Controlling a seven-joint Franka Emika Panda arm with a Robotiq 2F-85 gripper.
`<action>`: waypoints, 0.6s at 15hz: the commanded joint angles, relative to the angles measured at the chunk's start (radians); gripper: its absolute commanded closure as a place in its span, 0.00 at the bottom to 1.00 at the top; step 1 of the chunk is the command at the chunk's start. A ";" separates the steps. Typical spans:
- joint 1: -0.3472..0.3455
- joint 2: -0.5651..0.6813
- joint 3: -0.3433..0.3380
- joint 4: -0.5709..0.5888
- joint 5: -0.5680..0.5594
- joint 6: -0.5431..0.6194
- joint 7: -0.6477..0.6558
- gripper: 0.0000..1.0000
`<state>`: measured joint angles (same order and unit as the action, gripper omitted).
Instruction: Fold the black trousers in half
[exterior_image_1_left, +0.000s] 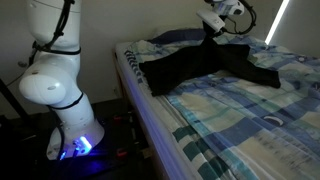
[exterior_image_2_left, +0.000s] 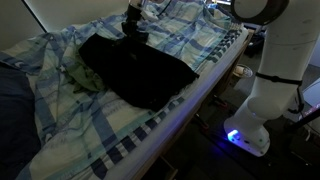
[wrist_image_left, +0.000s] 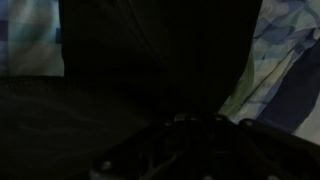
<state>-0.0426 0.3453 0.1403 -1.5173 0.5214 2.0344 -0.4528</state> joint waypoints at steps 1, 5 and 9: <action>0.034 -0.037 0.019 -0.011 -0.044 -0.003 0.002 0.99; 0.079 -0.034 0.038 -0.009 -0.088 0.000 0.005 0.99; 0.081 -0.044 0.047 -0.021 -0.087 0.000 -0.029 0.99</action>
<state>0.0515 0.3305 0.1802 -1.5172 0.4326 2.0344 -0.4524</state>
